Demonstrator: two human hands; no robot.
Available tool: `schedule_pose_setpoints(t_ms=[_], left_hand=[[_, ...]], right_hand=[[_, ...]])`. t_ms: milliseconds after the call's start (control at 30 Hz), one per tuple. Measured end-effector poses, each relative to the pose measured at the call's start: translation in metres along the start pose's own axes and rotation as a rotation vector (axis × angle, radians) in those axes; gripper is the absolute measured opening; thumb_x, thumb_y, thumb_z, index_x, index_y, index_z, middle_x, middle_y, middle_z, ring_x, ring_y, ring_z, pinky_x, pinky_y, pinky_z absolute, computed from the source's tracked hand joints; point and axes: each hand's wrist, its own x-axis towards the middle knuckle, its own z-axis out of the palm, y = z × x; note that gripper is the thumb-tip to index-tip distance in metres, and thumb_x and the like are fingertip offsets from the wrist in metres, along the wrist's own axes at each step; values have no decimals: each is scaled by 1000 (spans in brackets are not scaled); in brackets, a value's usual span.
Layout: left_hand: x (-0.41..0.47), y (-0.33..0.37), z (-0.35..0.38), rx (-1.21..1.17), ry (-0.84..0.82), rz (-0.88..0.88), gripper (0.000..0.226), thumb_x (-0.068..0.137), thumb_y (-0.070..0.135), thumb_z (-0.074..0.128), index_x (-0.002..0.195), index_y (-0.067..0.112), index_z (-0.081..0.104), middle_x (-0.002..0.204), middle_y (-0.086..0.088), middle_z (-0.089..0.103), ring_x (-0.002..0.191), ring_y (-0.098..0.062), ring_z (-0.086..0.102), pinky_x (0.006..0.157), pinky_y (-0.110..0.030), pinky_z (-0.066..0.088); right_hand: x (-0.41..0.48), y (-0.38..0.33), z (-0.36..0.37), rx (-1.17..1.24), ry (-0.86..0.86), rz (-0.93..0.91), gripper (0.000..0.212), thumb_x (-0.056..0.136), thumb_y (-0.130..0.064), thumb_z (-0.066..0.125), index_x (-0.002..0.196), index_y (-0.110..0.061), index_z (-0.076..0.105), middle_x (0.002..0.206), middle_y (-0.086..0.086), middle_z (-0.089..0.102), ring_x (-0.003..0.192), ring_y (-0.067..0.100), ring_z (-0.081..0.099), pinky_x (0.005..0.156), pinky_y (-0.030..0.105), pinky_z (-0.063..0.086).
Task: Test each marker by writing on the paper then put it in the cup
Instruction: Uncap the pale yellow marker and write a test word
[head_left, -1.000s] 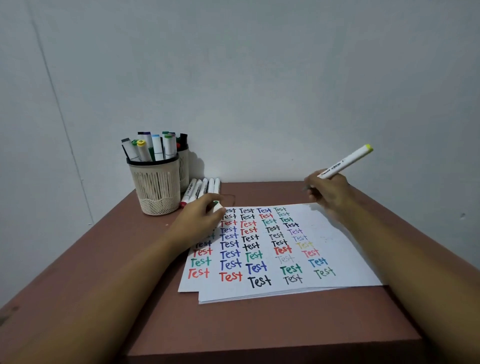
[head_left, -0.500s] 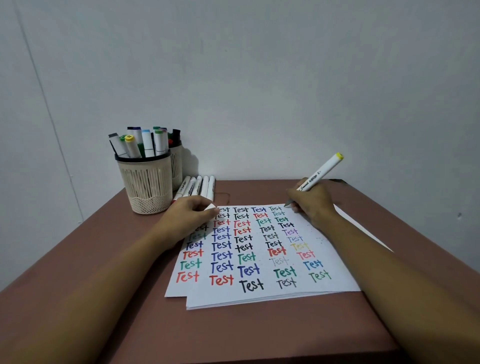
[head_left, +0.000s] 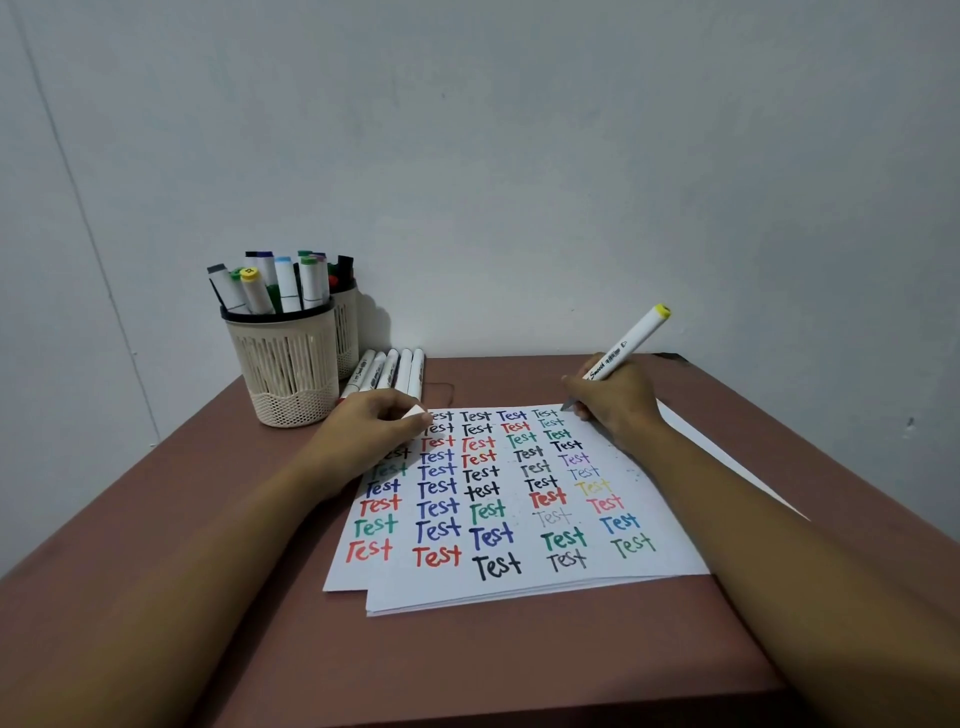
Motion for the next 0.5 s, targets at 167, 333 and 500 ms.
schedule_pose_setpoints(t_ms=[167, 333, 500], left_hand=[[-1, 0, -1, 8, -2, 6, 20, 88, 33, 62, 102, 21, 68, 92, 9, 67, 81, -2, 62, 60, -14, 40], [0, 0, 0, 11, 1, 13, 19, 88, 31, 62, 102, 20, 68, 91, 10, 67, 81, -1, 62, 60, -13, 40], [1, -1, -1, -9, -10, 2, 20, 87, 32, 63, 102, 20, 68, 94, 7, 68, 85, -5, 63, 65, -17, 43]], right_hand=[[1, 1, 0, -51, 78, 15, 15, 79, 0, 60, 69, -8, 53, 59, 9, 58, 46, 17, 52, 49, 25, 45], [3, 2, -1, 35, 52, 29, 20, 80, 1, 64, 67, -8, 52, 59, 13, 57, 47, 21, 51, 55, 33, 47], [3, 1, 0, -10, 20, 57, 9, 76, 1, 61, 72, -5, 55, 65, 17, 61, 49, 21, 52, 52, 28, 45]])
